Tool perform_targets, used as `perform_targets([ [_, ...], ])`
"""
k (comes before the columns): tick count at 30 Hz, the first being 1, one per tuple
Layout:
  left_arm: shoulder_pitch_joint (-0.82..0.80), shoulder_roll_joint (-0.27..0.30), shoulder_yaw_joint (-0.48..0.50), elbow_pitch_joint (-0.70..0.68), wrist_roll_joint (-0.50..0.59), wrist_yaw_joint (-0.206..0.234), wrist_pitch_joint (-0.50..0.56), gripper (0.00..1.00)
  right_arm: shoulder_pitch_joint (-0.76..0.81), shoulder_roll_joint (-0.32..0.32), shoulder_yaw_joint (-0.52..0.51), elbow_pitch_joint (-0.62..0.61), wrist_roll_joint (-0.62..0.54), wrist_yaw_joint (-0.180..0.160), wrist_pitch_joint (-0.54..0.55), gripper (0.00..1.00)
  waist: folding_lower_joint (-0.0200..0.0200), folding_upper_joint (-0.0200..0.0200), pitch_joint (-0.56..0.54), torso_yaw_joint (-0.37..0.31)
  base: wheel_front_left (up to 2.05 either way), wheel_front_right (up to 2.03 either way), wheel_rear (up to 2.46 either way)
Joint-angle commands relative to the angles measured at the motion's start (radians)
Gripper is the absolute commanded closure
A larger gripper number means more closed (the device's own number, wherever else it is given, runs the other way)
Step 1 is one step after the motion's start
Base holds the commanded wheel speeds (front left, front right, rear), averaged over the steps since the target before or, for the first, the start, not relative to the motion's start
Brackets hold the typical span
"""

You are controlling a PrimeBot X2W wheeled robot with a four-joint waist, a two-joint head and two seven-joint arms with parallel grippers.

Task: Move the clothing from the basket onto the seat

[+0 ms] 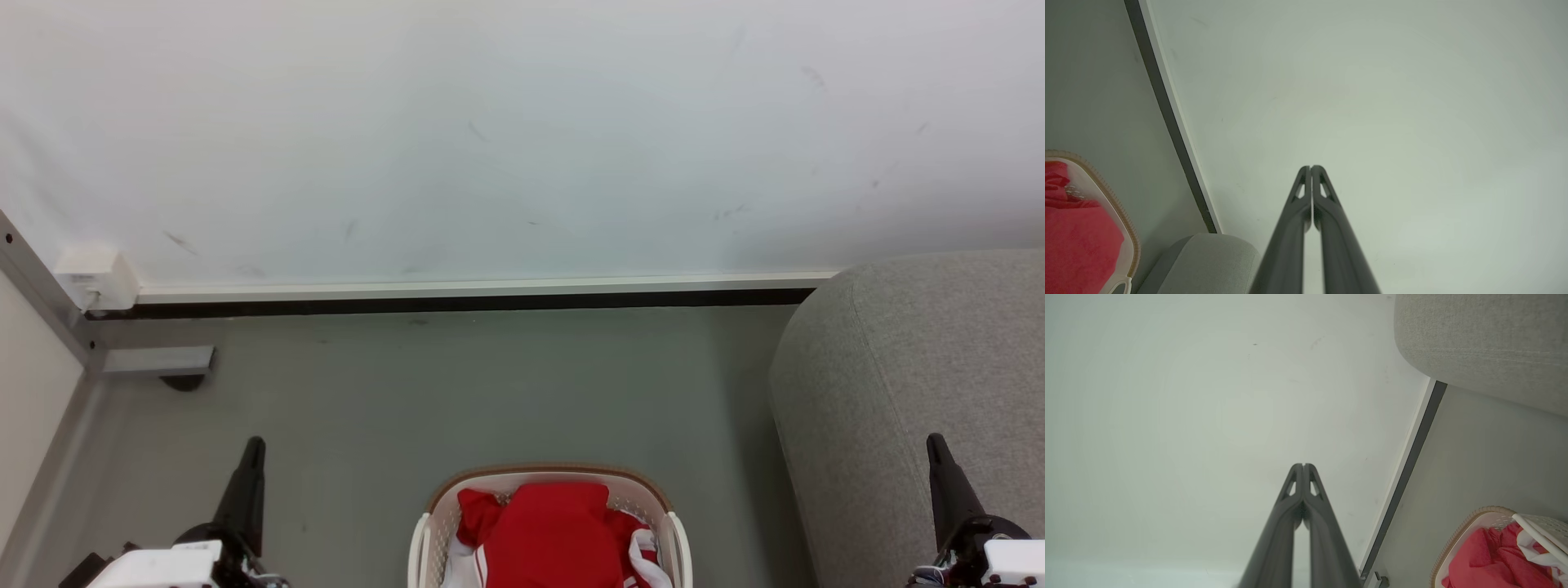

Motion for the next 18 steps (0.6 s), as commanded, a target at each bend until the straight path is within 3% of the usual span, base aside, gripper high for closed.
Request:
perform_targets([
  [1, -0.009, 0.002, 0.001, -0.004, -0.015, -0.001, 0.002, 1.0, -0.014, -0.007, -0.004, -0.005, 0.0, -0.003, 0.002, 1.0, 0.0, 0.0, 0.0, 0.0, 0.0, 0.0, 0.0],
  [18, -0.009, 0.002, 0.001, -0.004, -0.015, -0.001, 0.002, 1.0, -0.014, -0.007, -0.004, -0.005, 0.0, -0.003, 0.002, 1.0, 0.0, 0.0, 0.0, 0.0, 0.0, 0.0, 0.0],
])
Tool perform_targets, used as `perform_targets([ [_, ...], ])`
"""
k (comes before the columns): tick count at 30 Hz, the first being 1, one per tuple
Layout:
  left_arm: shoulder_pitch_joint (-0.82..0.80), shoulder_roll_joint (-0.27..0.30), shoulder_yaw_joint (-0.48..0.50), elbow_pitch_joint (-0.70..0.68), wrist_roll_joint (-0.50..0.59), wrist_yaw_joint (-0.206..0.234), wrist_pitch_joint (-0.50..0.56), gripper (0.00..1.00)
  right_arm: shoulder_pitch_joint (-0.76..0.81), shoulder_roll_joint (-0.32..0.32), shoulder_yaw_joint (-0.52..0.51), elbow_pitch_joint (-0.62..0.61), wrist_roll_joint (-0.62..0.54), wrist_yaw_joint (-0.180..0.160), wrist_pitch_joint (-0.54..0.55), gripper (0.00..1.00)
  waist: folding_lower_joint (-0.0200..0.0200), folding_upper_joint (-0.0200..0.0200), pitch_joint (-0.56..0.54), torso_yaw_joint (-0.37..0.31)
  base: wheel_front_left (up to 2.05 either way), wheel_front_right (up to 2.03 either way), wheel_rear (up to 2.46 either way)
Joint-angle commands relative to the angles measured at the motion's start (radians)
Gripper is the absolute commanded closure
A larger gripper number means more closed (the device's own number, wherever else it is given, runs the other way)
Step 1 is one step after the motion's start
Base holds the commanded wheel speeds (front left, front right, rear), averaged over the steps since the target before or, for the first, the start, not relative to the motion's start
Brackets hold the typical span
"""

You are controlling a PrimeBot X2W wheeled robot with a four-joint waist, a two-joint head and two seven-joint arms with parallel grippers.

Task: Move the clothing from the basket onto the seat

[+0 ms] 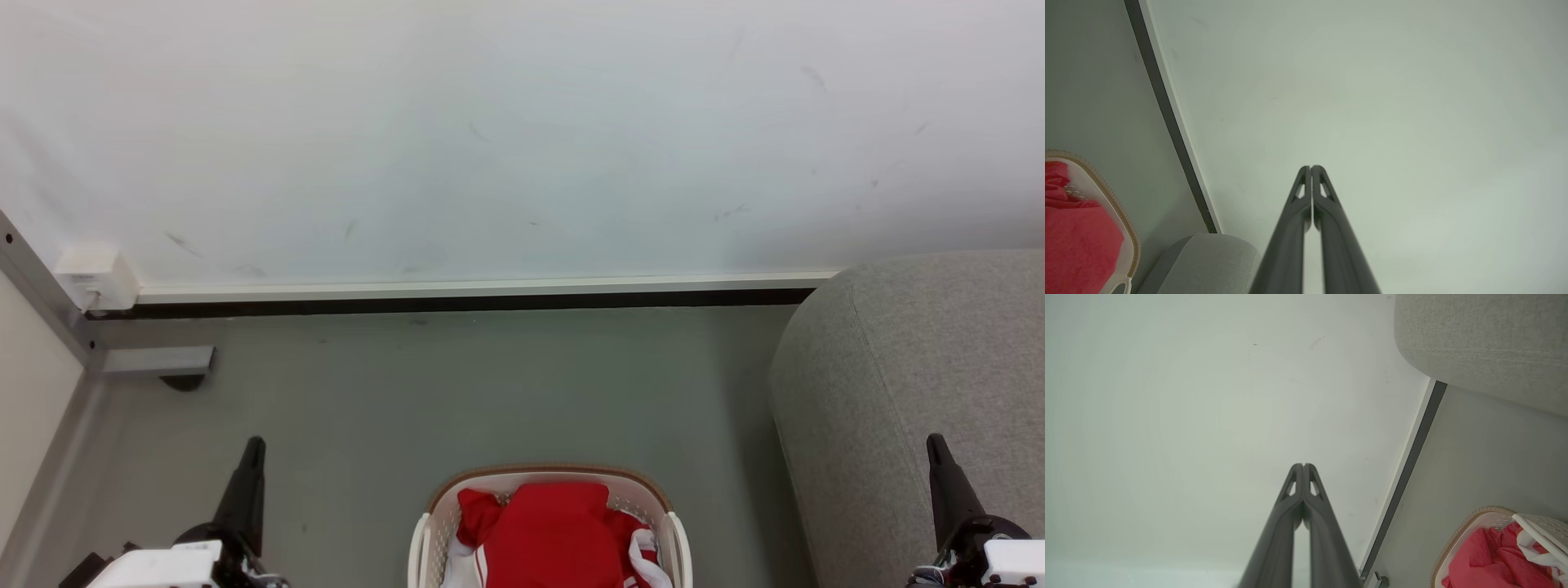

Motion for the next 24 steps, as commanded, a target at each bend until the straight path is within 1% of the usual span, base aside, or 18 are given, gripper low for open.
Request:
perform_targets([
  [1, -0.009, 0.002, 0.001, -0.004, -0.015, -0.001, 0.002, 1.0, -0.014, -0.007, -0.004, -0.005, 0.0, -0.003, 0.002, 1.0, 0.0, 0.0, 0.0, 0.0, 0.0, 0.0, 0.0],
  [20, -0.009, 0.002, 0.001, -0.004, -0.015, -0.001, 0.002, 1.0, -0.014, -0.007, -0.004, -0.005, 0.0, -0.003, 0.002, 1.0, 0.0, 0.0, 0.0, 0.0, 0.0, 0.0, 0.0],
  [21, 0.0, 0.0, 0.0, 0.0, 0.0, 0.0, 0.0, 0.0, 0.0, 0.0, 0.0, 0.0, 0.0, 0.0, 0.0, 0.0, 0.0001, 0.0, 0.0, 0.0, 0.0, 0.0, 0.0],
  [24, 0.013, -0.003, -0.004, 0.014, 0.004, 0.0, -0.006, 0.0, 0.012, 0.005, 0.006, 0.015, -0.002, 0.0, -0.006, 0.0, 0.0, 0.0, 0.0, 0.0, 0.0, 0.0, 0.0],
])
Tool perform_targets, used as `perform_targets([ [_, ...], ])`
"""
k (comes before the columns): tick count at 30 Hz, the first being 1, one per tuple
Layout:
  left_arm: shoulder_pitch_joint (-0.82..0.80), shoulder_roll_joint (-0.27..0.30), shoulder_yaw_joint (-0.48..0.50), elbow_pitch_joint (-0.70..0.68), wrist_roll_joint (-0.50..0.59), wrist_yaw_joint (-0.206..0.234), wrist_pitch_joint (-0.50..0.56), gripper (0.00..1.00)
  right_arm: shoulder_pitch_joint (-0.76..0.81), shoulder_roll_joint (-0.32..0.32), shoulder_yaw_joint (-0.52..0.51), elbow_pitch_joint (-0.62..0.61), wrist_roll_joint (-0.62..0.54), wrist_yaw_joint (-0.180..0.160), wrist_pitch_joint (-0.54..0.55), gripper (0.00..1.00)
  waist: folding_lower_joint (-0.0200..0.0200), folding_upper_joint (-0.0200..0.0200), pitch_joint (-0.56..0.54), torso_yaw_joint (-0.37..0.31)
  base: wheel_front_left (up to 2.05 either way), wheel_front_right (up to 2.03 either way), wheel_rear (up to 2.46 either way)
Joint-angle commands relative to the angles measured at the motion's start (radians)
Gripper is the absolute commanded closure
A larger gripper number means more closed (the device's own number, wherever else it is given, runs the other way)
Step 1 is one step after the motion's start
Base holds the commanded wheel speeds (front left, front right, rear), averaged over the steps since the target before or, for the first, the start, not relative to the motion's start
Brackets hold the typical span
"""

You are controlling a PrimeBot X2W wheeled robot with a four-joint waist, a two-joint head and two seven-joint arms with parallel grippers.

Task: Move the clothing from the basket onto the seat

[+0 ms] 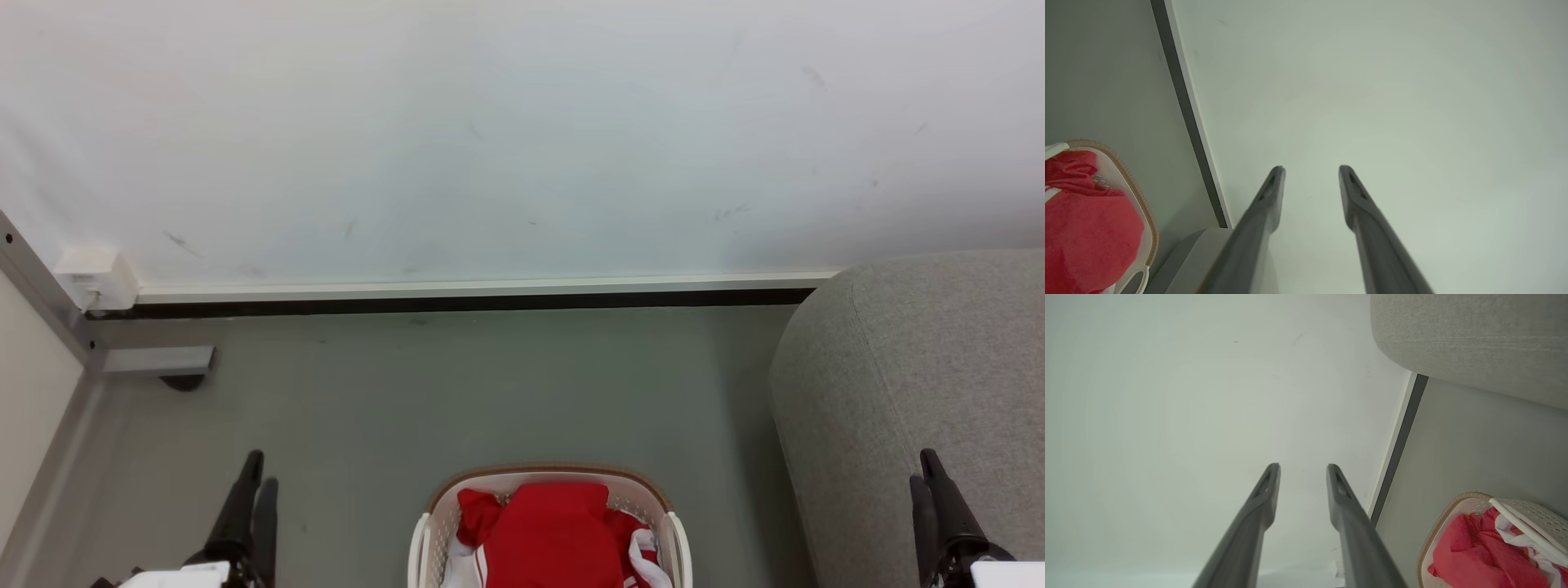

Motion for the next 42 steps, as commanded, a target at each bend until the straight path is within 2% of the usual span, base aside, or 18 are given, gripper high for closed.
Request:
perform_targets([
  [1, -0.01, 0.003, -0.006, -0.011, 0.007, 0.0, -0.01, 0.0, -0.009, -0.006, 0.005, -0.01, -0.005, 0.0, -0.01, 0.0, 0.0, 0.0, 0.0, 0.0, 0.0, 0.0, 0.0],
  [6, -0.005, 0.003, -0.024, -0.017, 0.027, 0.004, -0.036, 0.0, -0.003, -0.007, 0.015, -0.008, -0.041, 0.0, -0.036, 0.0, 0.0, 0.0, 0.0, 0.001, 0.0, 0.0, 0.0],
  [13, 0.002, 0.004, -0.033, -0.033, 0.11, 0.022, -0.069, 0.0, 0.0, -0.008, 0.018, -0.023, -0.189, 0.0, -0.069, 0.0, 0.0, 0.0, 0.0, 0.001, 0.0, 0.0, 0.0],
  [22, 0.011, 0.005, -0.065, -0.062, 0.294, 0.06, -0.109, 0.0, 0.01, -0.009, 0.055, -0.073, -0.439, 0.0, -0.109, 0.0, 0.0, 0.0, 0.001, 0.003, 0.0, 0.0, 0.0],
  [31, 0.022, 0.006, -0.1, -0.085, 0.524, 0.075, -0.145, 0.0, 0.015, -0.01, 0.097, -0.093, -0.672, -0.001, -0.145, 0.0, 0.0, 0.0, 0.001, 0.003, 0.0, 0.0, 0.0],
  [42, 0.028, 0.014, -0.129, -0.103, 0.741, 0.082, -0.18, 0.0, 0.017, -0.012, 0.121, -0.076, -0.875, -0.001, -0.181, 0.0, 0.0, 0.0, 0.0, 0.007, 0.0, 0.0, 0.0],
])
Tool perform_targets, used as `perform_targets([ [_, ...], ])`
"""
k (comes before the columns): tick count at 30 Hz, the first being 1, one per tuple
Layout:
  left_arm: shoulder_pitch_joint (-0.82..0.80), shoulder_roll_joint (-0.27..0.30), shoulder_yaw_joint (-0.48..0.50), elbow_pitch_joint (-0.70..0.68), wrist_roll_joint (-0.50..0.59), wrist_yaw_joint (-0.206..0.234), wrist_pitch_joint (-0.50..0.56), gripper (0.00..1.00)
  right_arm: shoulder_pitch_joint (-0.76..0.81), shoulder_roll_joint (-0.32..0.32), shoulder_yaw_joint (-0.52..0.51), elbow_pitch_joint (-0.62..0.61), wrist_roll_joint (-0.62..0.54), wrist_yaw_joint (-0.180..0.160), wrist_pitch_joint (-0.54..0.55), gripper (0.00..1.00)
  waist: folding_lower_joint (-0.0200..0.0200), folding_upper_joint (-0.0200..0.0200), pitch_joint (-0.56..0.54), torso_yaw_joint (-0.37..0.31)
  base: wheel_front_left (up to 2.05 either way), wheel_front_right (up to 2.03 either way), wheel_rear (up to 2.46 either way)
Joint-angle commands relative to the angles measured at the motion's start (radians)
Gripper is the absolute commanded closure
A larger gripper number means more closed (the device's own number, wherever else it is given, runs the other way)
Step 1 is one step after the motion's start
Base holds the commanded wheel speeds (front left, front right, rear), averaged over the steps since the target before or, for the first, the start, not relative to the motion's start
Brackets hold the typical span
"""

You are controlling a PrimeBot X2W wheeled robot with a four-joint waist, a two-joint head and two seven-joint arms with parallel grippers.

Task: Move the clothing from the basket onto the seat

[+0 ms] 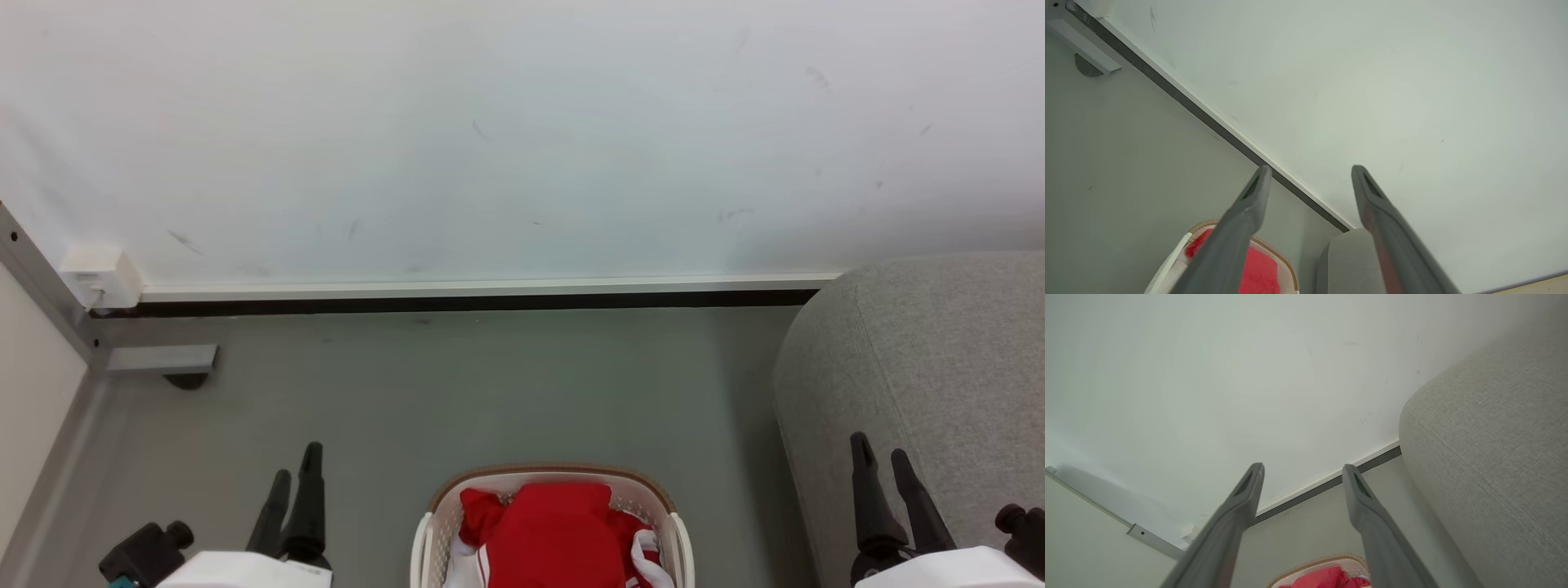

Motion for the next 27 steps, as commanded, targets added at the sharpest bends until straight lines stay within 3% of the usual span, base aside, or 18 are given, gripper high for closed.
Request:
perform_targets([
  [1, -0.001, 0.013, -0.004, -0.018, 0.036, 0.004, -0.007, 0.0, -0.006, -0.012, 0.004, -0.006, -0.033, -0.001, -0.008, 0.0, 0.0, 0.0, 0.0, 0.0, 0.0, 0.0, 0.0],
  [27, 0.028, 0.104, -0.126, -0.062, 0.418, 0.105, -0.085, 0.0, -0.01, -0.015, 0.035, 0.047, -0.382, -0.001, -0.086, 0.0, 0.0, 0.0, 0.0, 0.006, 0.0, 0.0, 0.0],
])
